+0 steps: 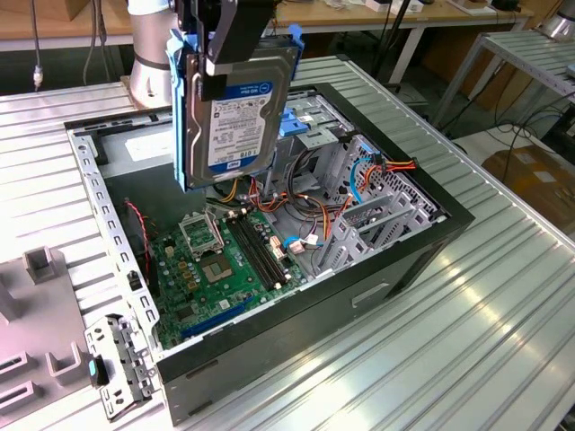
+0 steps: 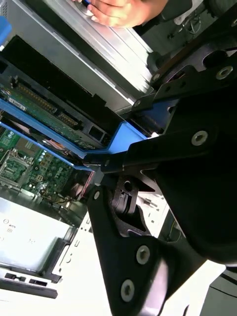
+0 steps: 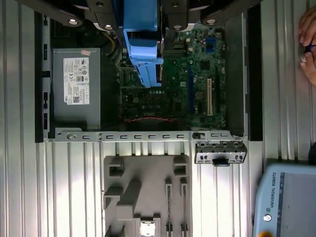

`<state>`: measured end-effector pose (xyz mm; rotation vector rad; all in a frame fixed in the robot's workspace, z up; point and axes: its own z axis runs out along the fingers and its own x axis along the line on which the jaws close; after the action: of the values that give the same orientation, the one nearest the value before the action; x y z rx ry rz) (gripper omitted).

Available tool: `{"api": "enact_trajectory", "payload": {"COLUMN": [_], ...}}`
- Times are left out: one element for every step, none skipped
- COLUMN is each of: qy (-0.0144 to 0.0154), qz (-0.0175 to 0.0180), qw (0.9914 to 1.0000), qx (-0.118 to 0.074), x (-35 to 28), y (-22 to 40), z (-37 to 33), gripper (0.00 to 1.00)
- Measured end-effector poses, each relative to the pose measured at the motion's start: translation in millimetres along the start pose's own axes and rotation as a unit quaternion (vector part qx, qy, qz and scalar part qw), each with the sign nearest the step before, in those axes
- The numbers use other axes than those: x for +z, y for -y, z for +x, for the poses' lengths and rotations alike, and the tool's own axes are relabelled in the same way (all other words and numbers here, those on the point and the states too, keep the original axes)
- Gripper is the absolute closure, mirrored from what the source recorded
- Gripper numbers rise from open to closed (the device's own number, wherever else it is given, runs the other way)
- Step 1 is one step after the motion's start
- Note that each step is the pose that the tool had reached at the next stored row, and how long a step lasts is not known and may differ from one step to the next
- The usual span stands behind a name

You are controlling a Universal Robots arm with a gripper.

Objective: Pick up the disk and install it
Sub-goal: 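Insert the disk into the insertion slot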

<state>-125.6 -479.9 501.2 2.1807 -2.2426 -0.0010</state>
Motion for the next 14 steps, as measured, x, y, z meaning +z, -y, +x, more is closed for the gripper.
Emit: {"api": "enact_trajectory", "payload": {"qy": [0.0000, -0.0003, -0.0007, -0.0009, -0.0011, -0.0015, -0.0018, -0.0019, -0.0021, -0.0023, -0.0027, -0.0030, -0.0033, -0.0039], "qz": [0.0000, -0.0001, -0.0001, -0.0001, 0.0000, 0.0000, -0.0001, 0.0000, 0.0000, -0.0001, -0.0001, -0.0002, -0.0002, -0.0004], "qw": [1.00000, 1.00000, 1.00000, 1.00000, 1.00000, 1.00000, 1.00000, 1.00000, 1.00000, 1.00000, 1.00000, 1.00000, 0.99999, 0.99999], "qx": [0.000, 0.000, 0.000, 0.000, 0.000, 0.000, 0.000, 0.000, 0.000, 0.000, 0.000, 0.000, 0.000, 0.000], "x": [0.1, 0.1, 0.1, 0.2, 0.6, 0.6, 0.7, 1.2, 1.4, 1.5, 1.7, 2.0, 2.3, 2.4], "y": [0.0, 0.1, 0.3, 0.3, 0.4, 0.5, 0.7, 1.2, 1.9, 2.9, 5.5, 7.9, 11.4, 18.1], "z": [2.5, 5.0, 8.6, 11.0, 15.7, 18.3, 20.9, 25.7, 28.1, 29.9, 32.2, 33.4, 34.1, 34.7], "gripper": [0.63, 0.63, 0.63, 0.63, 0.63, 0.63, 0.63, 0.63, 0.63, 0.63, 0.63, 0.63, 0.63, 0.63]}}
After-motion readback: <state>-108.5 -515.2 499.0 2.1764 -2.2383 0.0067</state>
